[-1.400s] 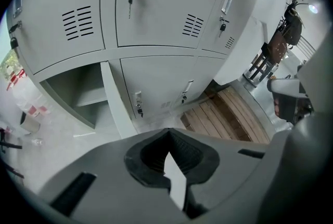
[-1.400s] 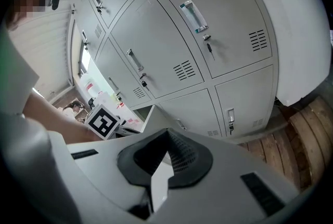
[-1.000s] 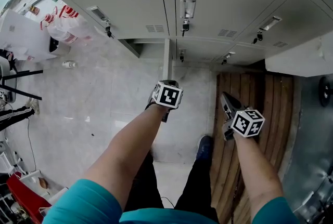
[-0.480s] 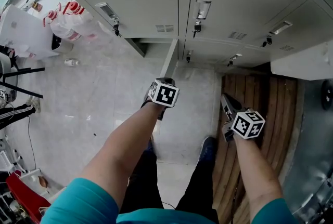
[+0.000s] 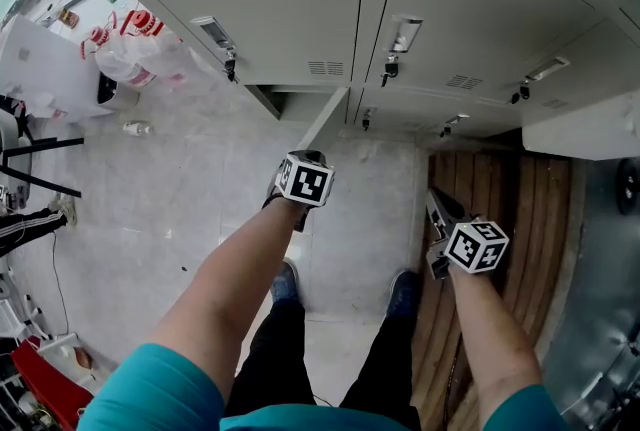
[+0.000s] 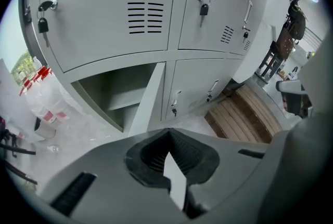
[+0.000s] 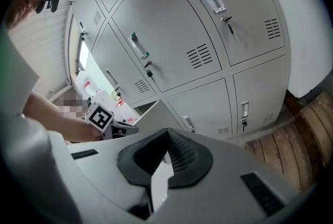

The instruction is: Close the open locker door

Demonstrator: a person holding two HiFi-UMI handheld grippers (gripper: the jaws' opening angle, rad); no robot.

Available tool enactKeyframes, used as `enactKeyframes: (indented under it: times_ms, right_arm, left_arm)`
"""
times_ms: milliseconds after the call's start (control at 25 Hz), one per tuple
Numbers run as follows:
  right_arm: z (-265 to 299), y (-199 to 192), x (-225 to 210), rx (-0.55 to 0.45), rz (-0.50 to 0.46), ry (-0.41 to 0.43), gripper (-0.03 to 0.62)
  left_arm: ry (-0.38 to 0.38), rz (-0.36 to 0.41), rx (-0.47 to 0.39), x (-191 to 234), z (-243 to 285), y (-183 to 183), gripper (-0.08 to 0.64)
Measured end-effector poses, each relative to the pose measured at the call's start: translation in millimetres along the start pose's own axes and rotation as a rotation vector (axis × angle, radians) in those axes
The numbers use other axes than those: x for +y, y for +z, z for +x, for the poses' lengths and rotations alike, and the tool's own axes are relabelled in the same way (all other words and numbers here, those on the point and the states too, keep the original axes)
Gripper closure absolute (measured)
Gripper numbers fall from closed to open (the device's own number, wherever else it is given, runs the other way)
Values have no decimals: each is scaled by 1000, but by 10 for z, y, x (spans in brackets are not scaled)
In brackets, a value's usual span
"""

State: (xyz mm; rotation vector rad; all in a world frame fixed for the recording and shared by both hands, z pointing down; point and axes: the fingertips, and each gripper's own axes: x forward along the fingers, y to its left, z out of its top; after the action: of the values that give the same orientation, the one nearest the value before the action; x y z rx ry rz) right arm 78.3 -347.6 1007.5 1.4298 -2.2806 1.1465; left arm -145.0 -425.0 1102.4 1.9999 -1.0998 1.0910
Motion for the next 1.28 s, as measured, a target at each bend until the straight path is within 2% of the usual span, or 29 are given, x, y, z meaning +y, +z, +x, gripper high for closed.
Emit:
enactKeyframes:
  times_ms: [960,1280]
  right_arm:
    - [452,92,-56,16,24,-27,601]
    - [528,111,-54,16,23,-30,601]
  left_arm:
    - [46,-74,-66,917,306,322,560]
    - [69,-125,-104,1185,379,487,560]
